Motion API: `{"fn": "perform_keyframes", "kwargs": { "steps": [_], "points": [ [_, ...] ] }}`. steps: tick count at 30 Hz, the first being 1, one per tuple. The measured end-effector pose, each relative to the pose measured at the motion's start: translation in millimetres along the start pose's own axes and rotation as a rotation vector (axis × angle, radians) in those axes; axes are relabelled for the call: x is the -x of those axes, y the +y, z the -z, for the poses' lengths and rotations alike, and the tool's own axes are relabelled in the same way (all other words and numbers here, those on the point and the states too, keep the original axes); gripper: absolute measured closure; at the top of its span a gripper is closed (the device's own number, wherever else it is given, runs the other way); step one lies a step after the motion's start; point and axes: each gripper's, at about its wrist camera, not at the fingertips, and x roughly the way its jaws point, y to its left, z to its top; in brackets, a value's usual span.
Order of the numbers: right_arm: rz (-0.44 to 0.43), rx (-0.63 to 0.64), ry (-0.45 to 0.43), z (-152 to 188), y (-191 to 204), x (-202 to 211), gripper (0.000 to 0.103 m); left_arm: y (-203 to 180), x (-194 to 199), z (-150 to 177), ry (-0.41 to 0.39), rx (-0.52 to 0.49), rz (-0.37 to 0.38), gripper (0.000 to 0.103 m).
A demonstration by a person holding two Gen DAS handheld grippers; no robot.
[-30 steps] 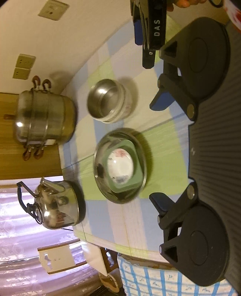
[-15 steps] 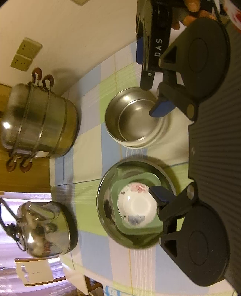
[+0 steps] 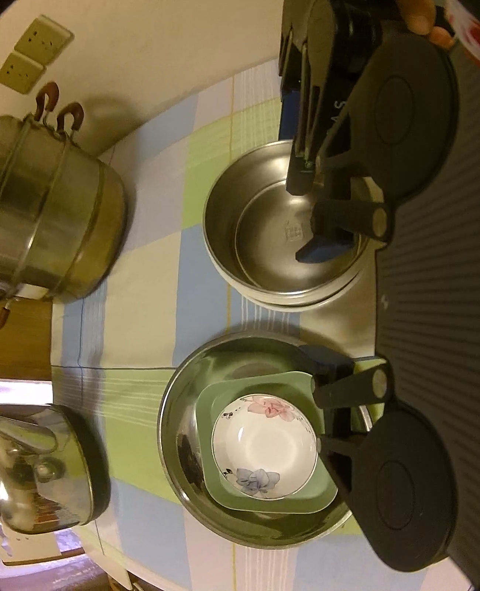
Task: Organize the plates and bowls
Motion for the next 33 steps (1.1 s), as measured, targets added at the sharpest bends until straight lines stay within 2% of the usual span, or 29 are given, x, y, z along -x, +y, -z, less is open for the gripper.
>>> {"fn": "perform_keyframes", "kwargs": {
  "steps": [12,16,20,25,33],
  "points": [
    [-0.023,0.011,0.051,-12.0,-0.5,-15.4,0.072,-1.0,-21.0,-4.8,0.047,0.037,-0.039,0.073],
    [-0.005,0.003,0.057,-16.0,-1.9,-14.8,0.084,0.4,-23.2,-4.4,0.051,0.054,-0.031,0.077],
    [-0.002,0.008,0.065,-17.0,-1.2,-14.9,0.084,-1.8,-24.0,-4.3,0.049,0.058,-0.014,0.085],
    [-0.003,-0.003,0.069,-17.6,-1.4,-15.9,0.084,-4.6,-27.0,-4.7,0.047,0.043,-0.026,0.085],
    [-0.015,-0.050,0.067,-17.6,-6.8,-16.1,0.085,-4.2,-27.7,-5.8,0.046,-0.001,-0.004,0.086]
  ]
}}
